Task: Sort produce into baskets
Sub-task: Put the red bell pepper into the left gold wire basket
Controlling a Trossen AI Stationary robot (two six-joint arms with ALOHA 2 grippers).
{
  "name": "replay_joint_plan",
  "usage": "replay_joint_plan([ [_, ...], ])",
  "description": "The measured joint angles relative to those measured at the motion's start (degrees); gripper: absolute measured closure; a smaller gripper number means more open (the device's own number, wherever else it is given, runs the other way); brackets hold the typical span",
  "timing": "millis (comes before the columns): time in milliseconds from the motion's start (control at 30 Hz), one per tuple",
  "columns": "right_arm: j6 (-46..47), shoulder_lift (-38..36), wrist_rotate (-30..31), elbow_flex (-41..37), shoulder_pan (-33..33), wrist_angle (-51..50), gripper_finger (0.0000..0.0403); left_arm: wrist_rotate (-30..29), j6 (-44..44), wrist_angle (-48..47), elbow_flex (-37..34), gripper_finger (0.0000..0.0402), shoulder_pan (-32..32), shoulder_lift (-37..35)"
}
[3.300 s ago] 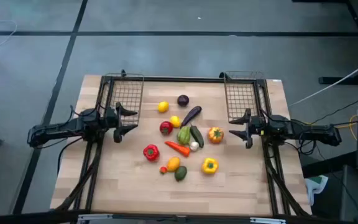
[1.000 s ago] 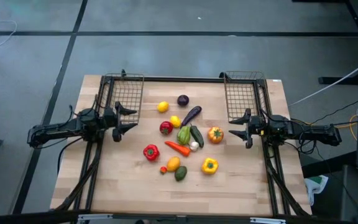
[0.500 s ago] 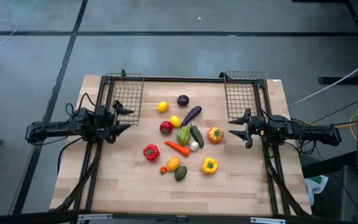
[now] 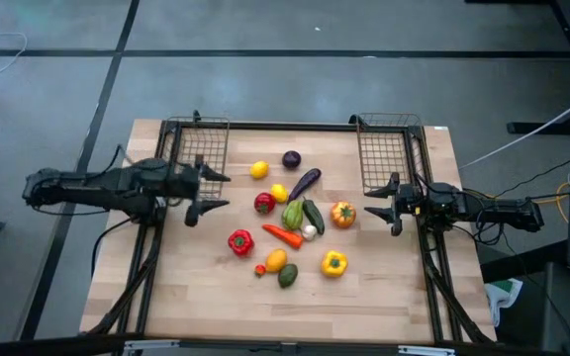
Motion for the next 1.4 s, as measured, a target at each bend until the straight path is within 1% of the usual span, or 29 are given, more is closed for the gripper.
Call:
replay_joint_plan([
  [133, 0.0, 0.0, 0.0, 0.0, 0.0, 0.0, 0.0189, 0.0, 0.0, -13.5, 10.3, 0.0095, -2.0, 9.9],
  [233, 0.0, 0.0, 0.0, 0.0, 0.0, 0.0, 0.0189, 0.0, -0.5, -21.7, 16.8, 0.0095, -3.7, 16.5],
  [367, 0.0, 0.0, 0.0, 0.0, 0.0, 0.0, 0.0189, -0.1, -5.5, -30.6, 23.7, 0.0095, -5.4, 23.6],
  [467, 0.0, 0.0, 0.0, 0.0, 0.0, 0.0, 0.0189, -0.2, -11.3, -34.7, 26.4, 0.0095, -6.5, 27.6],
  [667, 0.0, 0.0, 0.0, 0.0, 0.0, 0.0, 0.0189, -0.2, -24.0, -35.1, 26.7, 0.0095, -9.2, 32.0],
  [833, 0.0, 0.0, 0.0, 0.0, 0.0, 0.0, 0.0189, -0.2, -36.0, -34.3, 26.7, 0.0095, -10.5, 33.2],
  [900, 0.0, 0.0, 0.0, 0.0, 0.0, 0.0, 0.0189, -0.2, -39.2, -33.6, 26.3, 0.0095, -10.9, 33.7],
  [1000, 0.0, 0.0, 0.0, 0.0, 0.0, 0.0, 0.0189, -0.2, -42.9, -33.7, 25.3, 0.0095, -11.9, 34.8],
  [1133, 0.0, 0.0, 0.0, 0.0, 0.0, 0.0, 0.0189, -0.2, -47.6, -31.5, 24.0, 0.0095, -14.3, 35.9],
  [1400, 0.0, 0.0, 0.0, 0.0, 0.0, 0.0, 0.0189, -0.2, -47.7, -31.1, 23.8, 0.0095, -16.6, 39.7],
])
